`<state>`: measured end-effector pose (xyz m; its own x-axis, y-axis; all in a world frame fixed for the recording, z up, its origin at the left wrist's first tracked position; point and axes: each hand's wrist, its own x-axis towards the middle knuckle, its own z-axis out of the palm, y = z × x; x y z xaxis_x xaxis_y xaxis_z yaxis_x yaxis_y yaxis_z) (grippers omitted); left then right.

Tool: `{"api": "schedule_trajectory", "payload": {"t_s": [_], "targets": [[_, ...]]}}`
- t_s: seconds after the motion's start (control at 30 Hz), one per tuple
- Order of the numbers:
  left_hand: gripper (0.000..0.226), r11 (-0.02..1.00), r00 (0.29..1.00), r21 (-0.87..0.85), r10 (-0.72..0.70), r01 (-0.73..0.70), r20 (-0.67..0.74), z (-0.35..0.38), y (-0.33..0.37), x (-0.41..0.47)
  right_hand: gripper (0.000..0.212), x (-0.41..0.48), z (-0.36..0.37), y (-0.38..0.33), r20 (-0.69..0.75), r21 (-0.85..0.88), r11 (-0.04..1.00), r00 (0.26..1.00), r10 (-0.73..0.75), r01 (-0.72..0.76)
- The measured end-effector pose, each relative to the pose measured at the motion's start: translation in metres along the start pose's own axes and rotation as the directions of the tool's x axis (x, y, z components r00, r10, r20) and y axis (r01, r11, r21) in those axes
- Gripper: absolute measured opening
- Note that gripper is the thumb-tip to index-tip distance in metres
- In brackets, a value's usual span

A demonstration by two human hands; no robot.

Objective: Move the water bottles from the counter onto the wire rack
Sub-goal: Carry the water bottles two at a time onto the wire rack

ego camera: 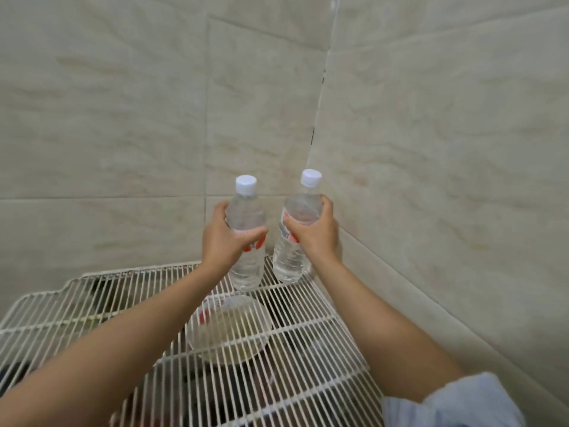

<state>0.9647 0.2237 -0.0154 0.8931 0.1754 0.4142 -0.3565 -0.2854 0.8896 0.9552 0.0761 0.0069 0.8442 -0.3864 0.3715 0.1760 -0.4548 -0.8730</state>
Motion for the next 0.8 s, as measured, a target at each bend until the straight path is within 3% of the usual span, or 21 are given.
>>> {"api": "schedule_trajectory", "payload": {"t_s": [0.27,0.47,0.63,0.7,0.8], "targets": [[0.076,0.998,0.997,0.042,-0.057,0.055,0.048,0.025,-0.018,0.044,0.073,0.035,0.032,0.030,0.041,-0.125,0.992,0.999,-0.016,0.021],[0.081,0.996,0.989,0.067,-0.059,0.050,0.135,0.032,-0.026,0.054,0.093,0.059,0.034,0.040,0.158,-0.160,0.987,0.987,0.019,0.006],[0.076,0.986,0.960,0.042,-0.169,0.164,0.223,0.028,-0.031,0.053,0.103,0.058,0.032,0.045,0.184,-0.189,0.981,0.983,-0.010,0.046],[0.083,0.979,0.936,0.049,-0.203,0.198,0.286,0.023,-0.033,0.047,0.106,0.049,0.029,0.044,0.134,-0.235,0.967,0.988,-0.071,0.101],[0.104,0.959,0.910,0.138,-0.278,0.247,0.306,0.010,-0.043,0.034,0.088,0.021,0.024,0.041,0.074,-0.402,0.865,0.953,-0.295,0.300]]}}
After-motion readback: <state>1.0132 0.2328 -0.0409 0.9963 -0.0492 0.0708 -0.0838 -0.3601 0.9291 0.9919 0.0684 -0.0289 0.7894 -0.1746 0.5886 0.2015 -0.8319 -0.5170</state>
